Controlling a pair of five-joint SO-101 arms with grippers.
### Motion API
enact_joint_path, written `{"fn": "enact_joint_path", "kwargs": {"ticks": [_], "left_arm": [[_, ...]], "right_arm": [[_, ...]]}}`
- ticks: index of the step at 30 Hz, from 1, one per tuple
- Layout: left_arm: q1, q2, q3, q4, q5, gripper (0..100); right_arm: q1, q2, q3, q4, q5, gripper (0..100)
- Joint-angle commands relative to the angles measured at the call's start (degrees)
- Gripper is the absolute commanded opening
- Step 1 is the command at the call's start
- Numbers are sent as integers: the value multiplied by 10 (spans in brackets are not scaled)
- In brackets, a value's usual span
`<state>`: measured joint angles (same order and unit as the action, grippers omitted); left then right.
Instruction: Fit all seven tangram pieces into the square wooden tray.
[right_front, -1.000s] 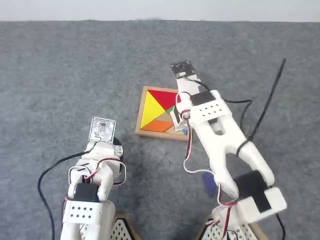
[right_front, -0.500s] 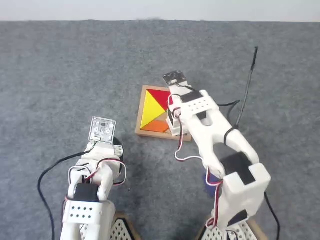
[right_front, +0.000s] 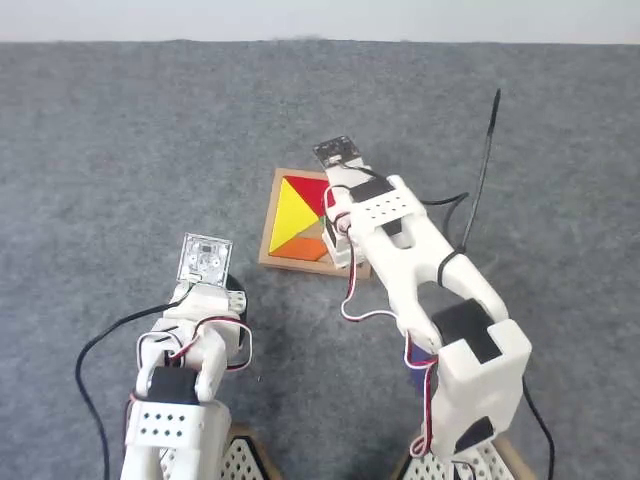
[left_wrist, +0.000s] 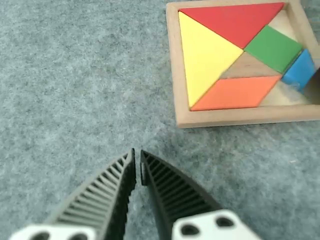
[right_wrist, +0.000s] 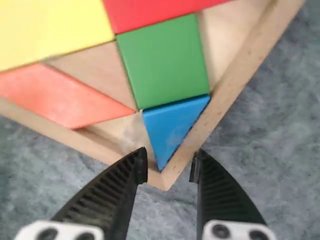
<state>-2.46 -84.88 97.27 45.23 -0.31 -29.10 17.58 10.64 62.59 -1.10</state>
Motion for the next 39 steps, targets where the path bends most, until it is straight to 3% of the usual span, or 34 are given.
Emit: {"fn": "enact_joint_path", "kwargs": {"ticks": [1,22,31,39], "left_arm": [[-3,-8,-5,4,4,15],[-3,-8,-5,4,4,15],[-3,-8,-5,4,4,15],[-3,-8,-5,4,4,15]], "right_arm": [[-20,-8,-35,-11,13,133],[-21,-56,-45,-7,33,131],[-49,-55,-7,-67,29,134],[0,-25,-11,-46,2,131]]}}
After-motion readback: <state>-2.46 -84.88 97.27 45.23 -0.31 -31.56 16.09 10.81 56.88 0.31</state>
